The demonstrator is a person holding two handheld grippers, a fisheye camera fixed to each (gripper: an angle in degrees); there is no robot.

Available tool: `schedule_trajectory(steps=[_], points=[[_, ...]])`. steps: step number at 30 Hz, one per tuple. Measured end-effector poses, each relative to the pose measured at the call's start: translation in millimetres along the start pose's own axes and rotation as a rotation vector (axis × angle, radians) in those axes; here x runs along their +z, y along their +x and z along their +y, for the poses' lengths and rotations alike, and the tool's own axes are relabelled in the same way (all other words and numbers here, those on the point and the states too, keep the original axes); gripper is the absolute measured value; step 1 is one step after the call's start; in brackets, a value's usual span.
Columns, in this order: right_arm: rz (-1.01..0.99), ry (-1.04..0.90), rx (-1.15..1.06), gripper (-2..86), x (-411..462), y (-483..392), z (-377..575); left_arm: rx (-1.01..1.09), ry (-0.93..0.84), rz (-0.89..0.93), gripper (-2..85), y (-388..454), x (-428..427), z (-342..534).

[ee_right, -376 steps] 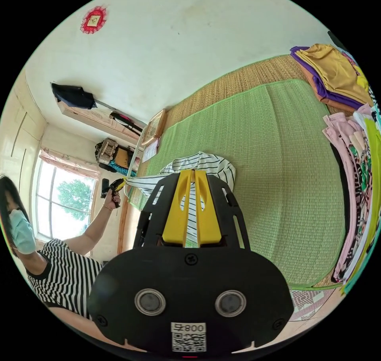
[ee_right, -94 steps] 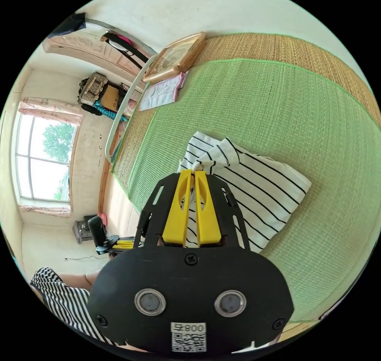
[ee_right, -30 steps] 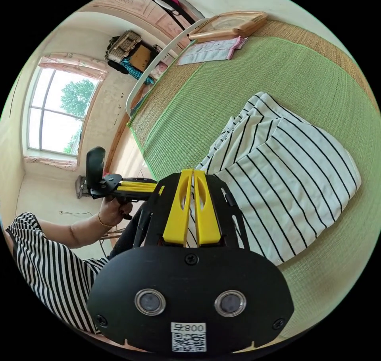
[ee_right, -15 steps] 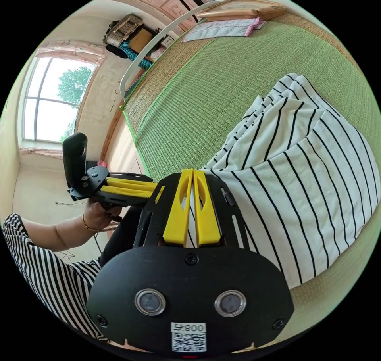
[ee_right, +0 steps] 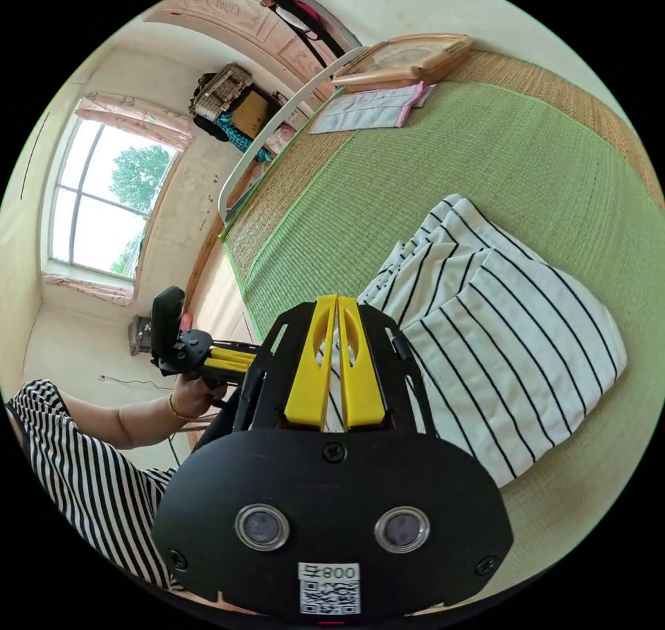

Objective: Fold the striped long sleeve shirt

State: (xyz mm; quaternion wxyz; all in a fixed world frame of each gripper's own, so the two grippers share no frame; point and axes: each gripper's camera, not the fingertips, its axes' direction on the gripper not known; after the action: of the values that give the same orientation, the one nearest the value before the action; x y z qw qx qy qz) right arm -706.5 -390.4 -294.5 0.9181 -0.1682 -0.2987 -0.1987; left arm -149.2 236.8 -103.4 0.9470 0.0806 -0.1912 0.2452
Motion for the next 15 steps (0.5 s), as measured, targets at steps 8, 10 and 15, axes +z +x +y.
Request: schedule_trajectory(steps=[8, 10, 15], points=[[0.048, -0.103, 0.101, 0.0, 29.4, 44.8, -16.7, 0.029, 0.074, 0.035, 0.9, 13.2, -40.5, -1.1], [0.068, -0.101, 0.086, 0.0, 26.4, 39.8, -7.2, 0.046, 0.061, 0.026, 0.9, 17.7, -44.0, -6.0], [0.023, -0.054, 0.063, 0.1, 1.5, 27.3, 31.9, 0.023, -0.030, -0.030, 1.0, 13.5, -42.7, -17.7]])
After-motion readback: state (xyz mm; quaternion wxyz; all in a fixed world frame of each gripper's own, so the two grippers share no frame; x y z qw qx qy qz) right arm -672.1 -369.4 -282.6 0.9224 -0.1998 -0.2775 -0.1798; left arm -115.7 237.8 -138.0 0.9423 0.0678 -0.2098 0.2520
